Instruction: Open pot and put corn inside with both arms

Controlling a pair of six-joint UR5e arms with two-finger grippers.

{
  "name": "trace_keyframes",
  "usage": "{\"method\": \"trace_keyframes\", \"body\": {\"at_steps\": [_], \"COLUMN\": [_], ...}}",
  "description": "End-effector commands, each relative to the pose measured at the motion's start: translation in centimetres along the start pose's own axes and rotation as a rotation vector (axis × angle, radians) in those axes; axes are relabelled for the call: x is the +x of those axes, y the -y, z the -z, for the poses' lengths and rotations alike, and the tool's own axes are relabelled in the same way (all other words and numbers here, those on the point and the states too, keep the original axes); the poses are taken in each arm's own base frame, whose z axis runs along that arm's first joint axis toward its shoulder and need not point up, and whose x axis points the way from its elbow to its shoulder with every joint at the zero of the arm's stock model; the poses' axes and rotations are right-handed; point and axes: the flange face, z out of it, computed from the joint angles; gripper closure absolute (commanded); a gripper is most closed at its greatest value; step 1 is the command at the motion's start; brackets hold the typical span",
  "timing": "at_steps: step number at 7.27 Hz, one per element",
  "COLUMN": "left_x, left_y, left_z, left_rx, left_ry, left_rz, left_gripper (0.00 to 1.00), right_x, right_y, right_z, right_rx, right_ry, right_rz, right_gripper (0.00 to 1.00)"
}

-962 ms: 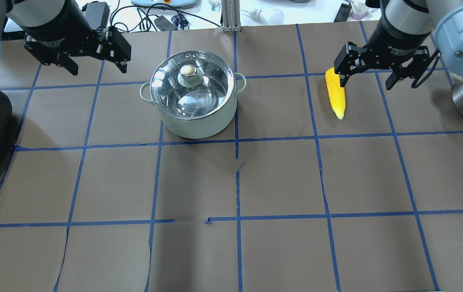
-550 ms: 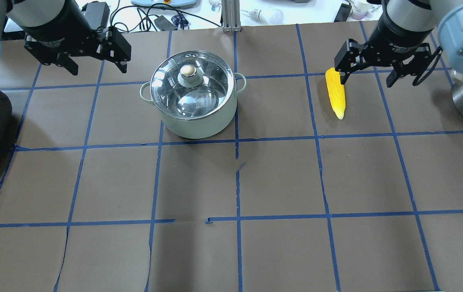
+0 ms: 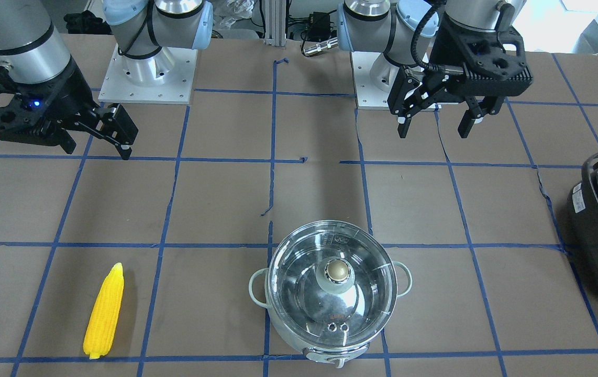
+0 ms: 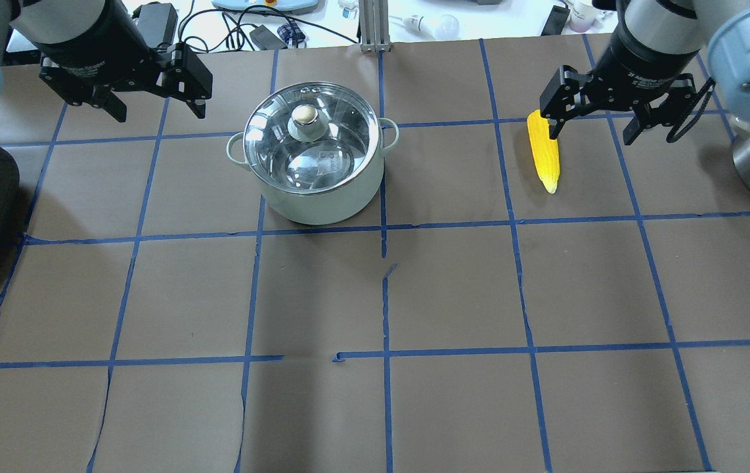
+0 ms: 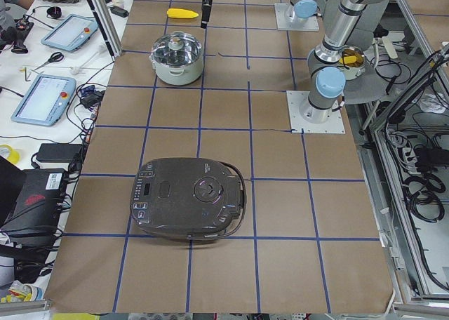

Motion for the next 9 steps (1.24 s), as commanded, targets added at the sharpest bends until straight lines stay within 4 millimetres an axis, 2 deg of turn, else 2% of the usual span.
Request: {"method": "trace_keyframes", "body": {"at_steps": [1, 2, 3, 5, 6, 7, 8, 9], "left_x": [0.1, 0.6, 1.6, 5.0, 6.9, 8.2, 8.7, 9.1], "left_y": [0.7, 1.4, 3.1, 6.5, 8.4, 10.0, 11.4, 12.4], "left_z": [-0.7, -0.9, -1.1, -3.2, -5.8, -9.6, -13.2, -16.0], "left_rx": [-0.019, -0.018, -0.012, -0.016, -0.008, -0.012, -0.013, -0.012], "left_ry": [0.009, -0.002, -0.006, -0.018, -0.026, -0.025, -0.025, -0.026], "left_rz": [0.075, 0.100, 0.087, 0.129, 0.156, 0.150, 0.147, 0.146], "left_gripper": [0.00, 0.00, 0.00, 0.00, 0.00, 0.01, 0.02, 0.02], "right_x": [0.1, 0.0, 0.0, 0.1, -0.1, 0.1, 0.0, 0.3], "right_y": [0.0, 0.1, 0.3, 0.4, 0.5, 0.4, 0.4, 0.6], "right_z": [-0.1, -0.3, 0.2, 0.8, 0.4, 0.6, 0.5, 0.4], "right_rx": [0.000, -0.004, 0.011, 0.028, 0.022, 0.025, 0.023, 0.023], "right_ry": [-0.009, 0.000, 0.007, -0.001, 0.010, 0.008, 0.008, 0.009], "right_rz": [0.003, 0.002, 0.003, 0.002, -0.001, -0.003, -0.001, -0.007], "right_gripper": [0.00, 0.00, 0.00, 0.00, 0.00, 0.00, 0.00, 0.00]}}
